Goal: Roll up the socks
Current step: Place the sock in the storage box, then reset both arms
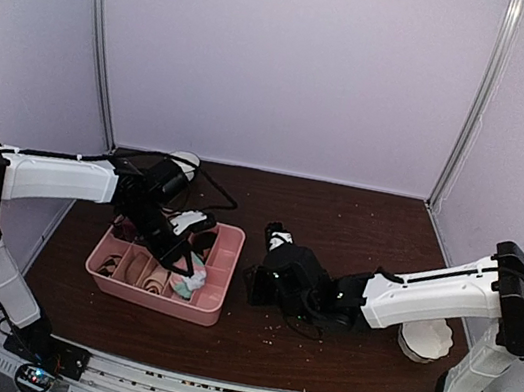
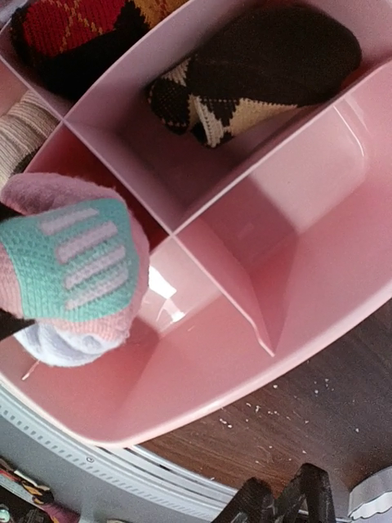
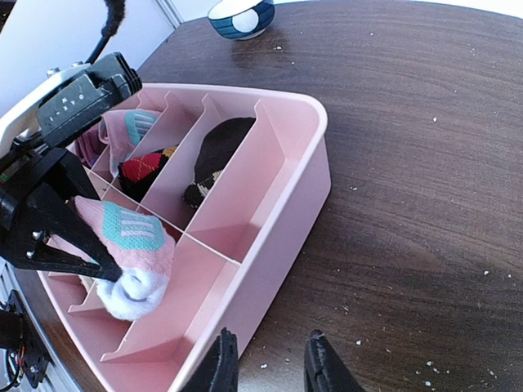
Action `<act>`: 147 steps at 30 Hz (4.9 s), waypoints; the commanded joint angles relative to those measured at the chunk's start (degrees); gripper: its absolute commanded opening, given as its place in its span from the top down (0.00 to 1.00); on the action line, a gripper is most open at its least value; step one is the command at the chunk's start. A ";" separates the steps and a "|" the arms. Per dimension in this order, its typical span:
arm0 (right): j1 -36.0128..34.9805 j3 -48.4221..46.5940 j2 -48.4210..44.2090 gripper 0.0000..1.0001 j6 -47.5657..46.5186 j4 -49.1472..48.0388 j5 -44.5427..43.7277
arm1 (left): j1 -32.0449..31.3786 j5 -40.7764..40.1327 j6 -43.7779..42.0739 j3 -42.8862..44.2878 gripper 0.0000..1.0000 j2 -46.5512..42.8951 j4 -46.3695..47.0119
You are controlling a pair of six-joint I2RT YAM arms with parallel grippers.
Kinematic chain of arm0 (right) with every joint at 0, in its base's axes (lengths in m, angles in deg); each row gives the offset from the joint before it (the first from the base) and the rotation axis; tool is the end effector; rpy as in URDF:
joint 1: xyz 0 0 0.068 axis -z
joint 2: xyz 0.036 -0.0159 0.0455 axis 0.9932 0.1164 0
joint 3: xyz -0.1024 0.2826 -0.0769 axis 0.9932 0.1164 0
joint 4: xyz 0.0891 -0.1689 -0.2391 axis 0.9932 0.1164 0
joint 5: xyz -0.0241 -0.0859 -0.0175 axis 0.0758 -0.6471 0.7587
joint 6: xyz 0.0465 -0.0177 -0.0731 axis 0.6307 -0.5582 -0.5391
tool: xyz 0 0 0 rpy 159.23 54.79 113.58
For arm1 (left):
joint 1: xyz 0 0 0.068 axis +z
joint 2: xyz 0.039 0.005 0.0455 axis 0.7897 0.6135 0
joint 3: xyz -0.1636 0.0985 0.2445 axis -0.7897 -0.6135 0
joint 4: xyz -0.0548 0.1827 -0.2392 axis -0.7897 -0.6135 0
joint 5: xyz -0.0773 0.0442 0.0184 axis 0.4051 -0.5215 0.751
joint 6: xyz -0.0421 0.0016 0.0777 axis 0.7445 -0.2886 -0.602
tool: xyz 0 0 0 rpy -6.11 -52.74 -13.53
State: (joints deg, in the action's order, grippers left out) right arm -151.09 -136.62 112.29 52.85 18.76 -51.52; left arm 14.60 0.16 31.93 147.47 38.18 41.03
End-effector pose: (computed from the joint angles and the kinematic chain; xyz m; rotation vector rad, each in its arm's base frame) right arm 0.1891 0.4008 0.1833 -0.3434 2.2271 0.7505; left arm 0.2680 -0.2471 0.1893 0.8554 2.7749 -0.7659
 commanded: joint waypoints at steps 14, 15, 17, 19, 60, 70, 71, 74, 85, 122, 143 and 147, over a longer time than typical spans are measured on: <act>0.16 2.68 -0.81 0.73 0.75 -2.30 -0.45 | -5.02 -22.59 -2.85 1.17 1.00 5.84 -1.05; 0.16 2.86 -0.97 0.73 0.76 -2.30 -0.61 | -5.18 -23.14 -3.23 1.68 1.00 6.47 -1.31; 0.21 3.38 -1.29 0.73 0.84 -2.45 -0.81 | -5.24 -24.85 -3.83 3.21 1.00 8.43 -2.83; 0.32 3.75 -1.57 0.73 0.84 -2.65 -0.88 | -5.24 -27.29 -4.31 4.64 1.00 10.27 -4.39; 2.69 8.38 -8.11 0.56 1.52 -3.28 -0.44 | -6.64 -22.12 -18.50 12.64 0.51 0.78 -17.80; 2.65 8.49 -7.86 0.66 1.43 -3.98 0.11 | -6.21 -24.65 -20.04 12.00 0.69 2.88 -8.88; 2.67 8.65 -7.72 0.66 1.50 -4.25 0.20 | -6.21 -23.98 -20.27 11.37 0.71 3.37 -8.21; 2.64 8.94 -7.24 0.68 1.64 -4.75 0.66 | -6.21 -22.15 -20.44 8.84 0.75 4.45 -5.73; 3.07 10.17 -7.57 0.68 1.68 -4.81 0.49 | -6.30 -23.56 -23.72 3.19 0.84 5.55 -4.21; 21.36 48.75 -93.79 0.00 -35.60 6.83 -47.57 | 43.70 -5.62 -16.70 -34.72 0.02 -23.29 61.65; 55.91 49.41 -37.56 0.00 -41.79 -47.93 -8.57 | 42.99 -17.17 -10.24 -44.48 0.02 -10.56 100.38; 61.24 45.51 -29.49 0.00 -38.55 -52.57 -1.56 | 43.00 -17.29 -10.06 -44.48 0.02 -10.41 100.95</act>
State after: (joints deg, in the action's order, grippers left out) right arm -93.89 -86.98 77.71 11.81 -22.66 -64.11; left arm 57.72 -14.92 20.26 102.12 27.64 135.49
